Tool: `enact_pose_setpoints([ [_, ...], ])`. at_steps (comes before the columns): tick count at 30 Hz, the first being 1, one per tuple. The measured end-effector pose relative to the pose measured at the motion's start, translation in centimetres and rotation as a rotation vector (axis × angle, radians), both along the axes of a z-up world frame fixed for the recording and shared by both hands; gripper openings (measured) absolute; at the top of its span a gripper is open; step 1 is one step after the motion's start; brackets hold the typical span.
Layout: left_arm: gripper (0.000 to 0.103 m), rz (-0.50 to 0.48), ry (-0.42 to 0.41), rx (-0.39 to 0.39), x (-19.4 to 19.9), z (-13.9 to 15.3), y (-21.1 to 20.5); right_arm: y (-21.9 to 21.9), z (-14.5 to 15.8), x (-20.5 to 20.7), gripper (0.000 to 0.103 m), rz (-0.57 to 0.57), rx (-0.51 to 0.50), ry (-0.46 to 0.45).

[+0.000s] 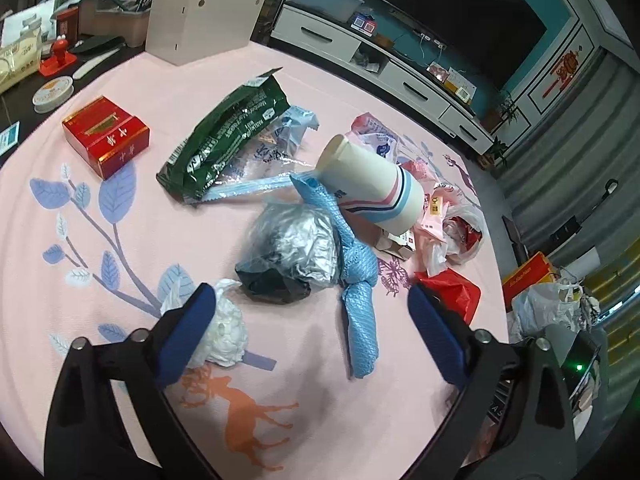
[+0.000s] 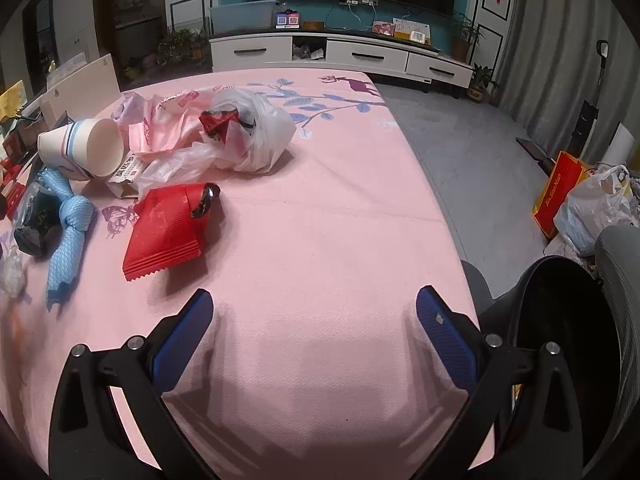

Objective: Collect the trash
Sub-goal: 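Return both grippers to the table above the foil bundle and red wrapper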

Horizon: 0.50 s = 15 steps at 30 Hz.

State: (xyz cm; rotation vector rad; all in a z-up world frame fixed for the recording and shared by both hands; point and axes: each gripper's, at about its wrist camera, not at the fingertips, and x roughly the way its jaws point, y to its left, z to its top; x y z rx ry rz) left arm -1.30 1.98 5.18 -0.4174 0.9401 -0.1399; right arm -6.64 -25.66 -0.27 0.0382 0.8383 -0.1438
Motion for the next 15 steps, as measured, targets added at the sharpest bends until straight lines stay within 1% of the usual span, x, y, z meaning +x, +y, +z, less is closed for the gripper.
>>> enact_pose_setpoints([
  [7,0.078,-0.01,0.053,-0.02,0.7,-1.1,-0.1,-0.1,0.2,-0.4,0.099,-0.013,-0.007,-0.016],
  [15,0.077,0.021,0.043,-0.009,0.5,-0.8,0.8,0.0,1.0,-0.9,0.099,-0.014,-0.027,-0.062],
])
